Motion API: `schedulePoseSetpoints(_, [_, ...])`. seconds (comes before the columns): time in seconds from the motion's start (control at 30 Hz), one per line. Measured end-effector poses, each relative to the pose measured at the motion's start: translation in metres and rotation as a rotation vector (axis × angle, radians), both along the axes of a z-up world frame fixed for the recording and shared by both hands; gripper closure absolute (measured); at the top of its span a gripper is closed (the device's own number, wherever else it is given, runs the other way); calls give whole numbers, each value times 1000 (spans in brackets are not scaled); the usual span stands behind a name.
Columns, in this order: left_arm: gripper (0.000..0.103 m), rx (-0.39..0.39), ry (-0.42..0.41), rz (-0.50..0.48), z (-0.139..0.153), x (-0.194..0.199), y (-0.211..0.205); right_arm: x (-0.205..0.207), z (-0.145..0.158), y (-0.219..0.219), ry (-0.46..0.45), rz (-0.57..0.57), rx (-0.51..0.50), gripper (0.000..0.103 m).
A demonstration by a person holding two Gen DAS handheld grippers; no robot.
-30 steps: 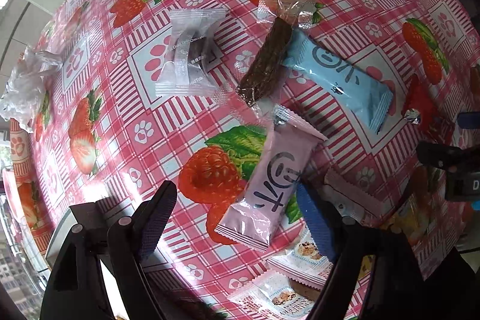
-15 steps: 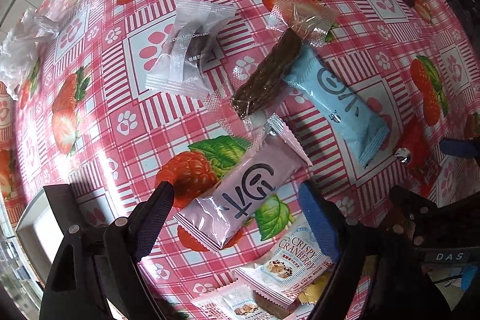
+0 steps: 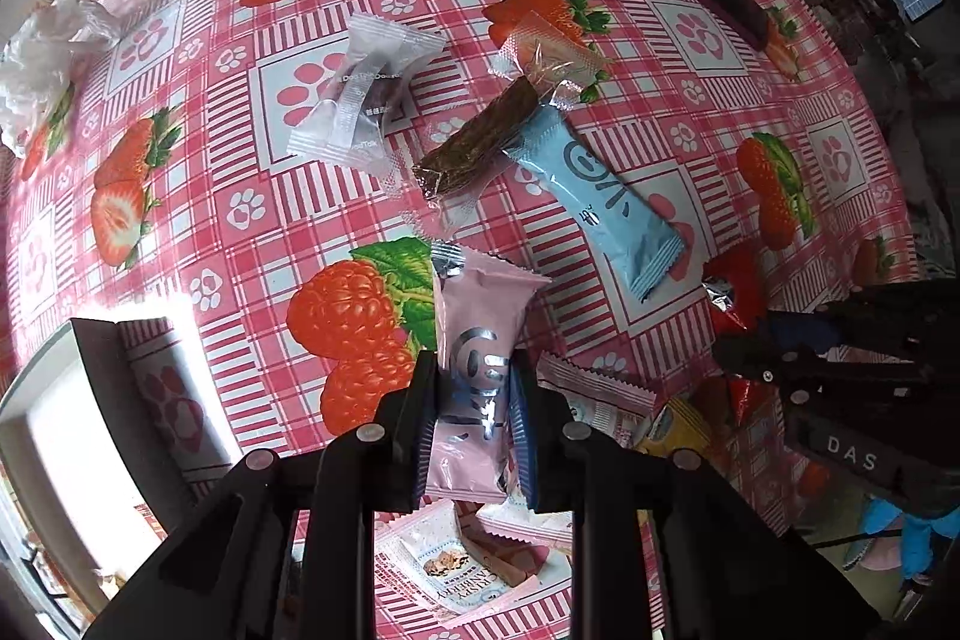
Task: Organize snacks
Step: 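Carry both snacks into the white tray and open both tools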
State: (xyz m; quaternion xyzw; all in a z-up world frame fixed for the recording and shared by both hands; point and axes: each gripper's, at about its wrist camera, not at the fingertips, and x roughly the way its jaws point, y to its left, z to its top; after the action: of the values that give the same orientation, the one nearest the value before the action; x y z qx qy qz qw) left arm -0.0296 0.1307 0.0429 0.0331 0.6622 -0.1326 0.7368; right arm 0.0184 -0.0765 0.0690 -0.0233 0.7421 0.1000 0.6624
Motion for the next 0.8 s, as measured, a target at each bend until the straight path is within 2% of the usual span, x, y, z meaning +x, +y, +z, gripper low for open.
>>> schedulePoseSetpoints(0.23, [78,-48,-75,69,34,-15,43,-6,18,0,4,-79,102,82])
schedulePoseSetpoints(0.43, [78,-98,-89,191,47,-33,95,-6,35,-3,-4,-139,147,82])
schedulePoseSetpoints(0.63, [78,-92,-94,266,55,-56,135,-2,52,14,-8,-129,170,82])
schedulePoseSetpoints(0.8, [78,-79,-102,326,57,-70,162,1,55,59,0,-66,192,82])
